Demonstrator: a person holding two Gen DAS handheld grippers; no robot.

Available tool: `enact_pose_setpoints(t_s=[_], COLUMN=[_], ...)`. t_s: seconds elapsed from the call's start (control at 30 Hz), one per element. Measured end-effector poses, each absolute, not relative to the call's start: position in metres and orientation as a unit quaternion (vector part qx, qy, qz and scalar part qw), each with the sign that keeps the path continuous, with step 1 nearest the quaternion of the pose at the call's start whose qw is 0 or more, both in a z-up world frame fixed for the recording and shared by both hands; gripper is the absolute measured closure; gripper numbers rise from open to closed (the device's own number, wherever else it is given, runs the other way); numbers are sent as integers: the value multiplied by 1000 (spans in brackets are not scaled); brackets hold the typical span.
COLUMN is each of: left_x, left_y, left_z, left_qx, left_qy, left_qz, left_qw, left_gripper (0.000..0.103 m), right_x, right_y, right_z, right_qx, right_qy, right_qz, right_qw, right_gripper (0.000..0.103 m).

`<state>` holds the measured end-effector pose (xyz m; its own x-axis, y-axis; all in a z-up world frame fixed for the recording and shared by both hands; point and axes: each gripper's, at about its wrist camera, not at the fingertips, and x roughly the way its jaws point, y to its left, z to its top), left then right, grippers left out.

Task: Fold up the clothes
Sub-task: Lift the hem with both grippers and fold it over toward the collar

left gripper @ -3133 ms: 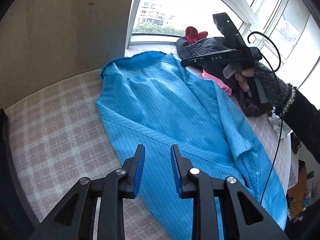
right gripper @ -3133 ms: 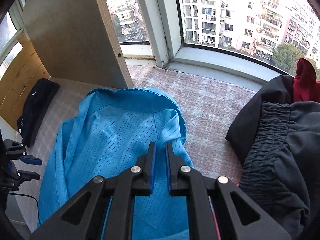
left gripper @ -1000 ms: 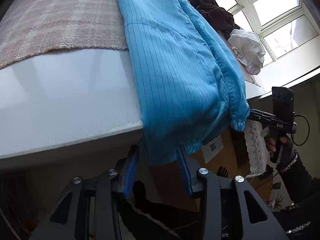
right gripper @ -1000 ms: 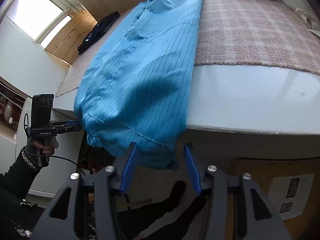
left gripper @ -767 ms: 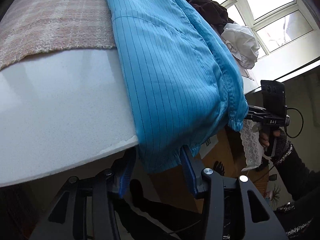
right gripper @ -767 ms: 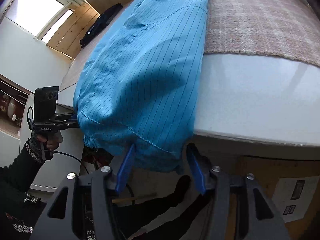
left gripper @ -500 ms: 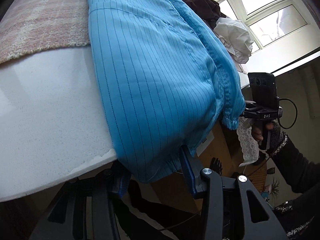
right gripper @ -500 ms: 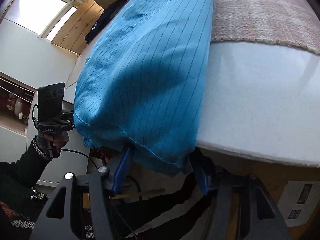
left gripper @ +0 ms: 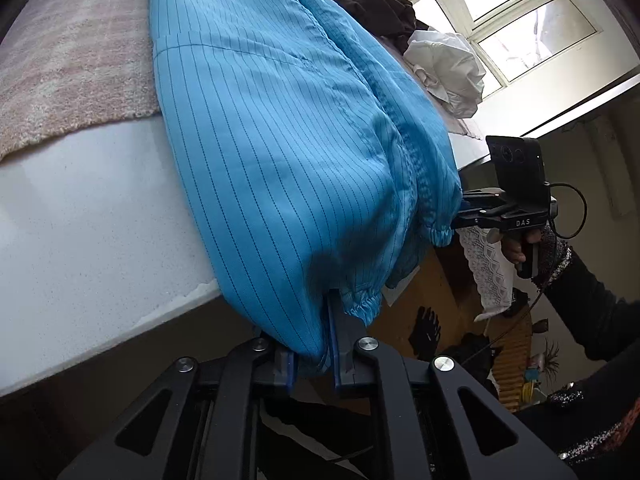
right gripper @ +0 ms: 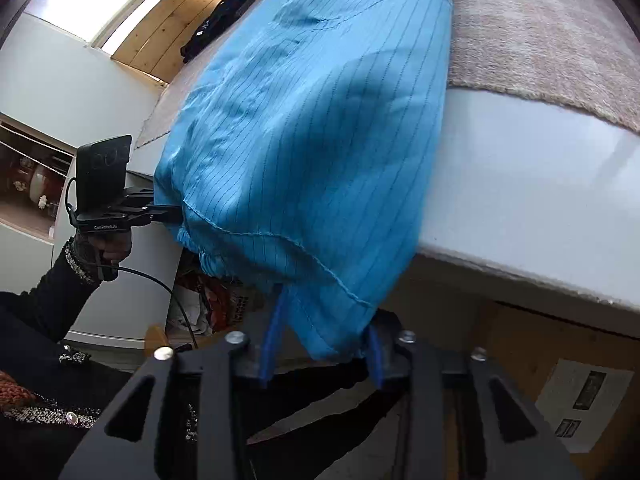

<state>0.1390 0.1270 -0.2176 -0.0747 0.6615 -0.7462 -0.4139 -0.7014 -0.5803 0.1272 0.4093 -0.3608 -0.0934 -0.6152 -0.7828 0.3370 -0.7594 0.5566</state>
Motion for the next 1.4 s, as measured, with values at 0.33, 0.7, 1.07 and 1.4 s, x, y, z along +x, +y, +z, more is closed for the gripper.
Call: enact_pose_setpoints(t_s=[0.33,0.7,1.07,1.4], left_x=[137,132,23,-99], left_y=[131,105,110,122], left_z=[-220,-105,-40,-109], left_qx=[-579,-502,-462,-542], left_qy=[-93,-190,-272,-268], left_qz=[705,700,715,725], left_qw=[398,471,450,329], left_gripper=[100,101,101,101], right_x=[118,133,28,-93], right_y=[391,416,430,429], right_z=[-363,-252,-188,-265], right_qx=[593,511,449,570], right_qy=[-90,-122,-220,-249], right_qz=[-728,-775,-787,-712], right_qw=[333,350,361,326], right_gripper=[97,98,98,95])
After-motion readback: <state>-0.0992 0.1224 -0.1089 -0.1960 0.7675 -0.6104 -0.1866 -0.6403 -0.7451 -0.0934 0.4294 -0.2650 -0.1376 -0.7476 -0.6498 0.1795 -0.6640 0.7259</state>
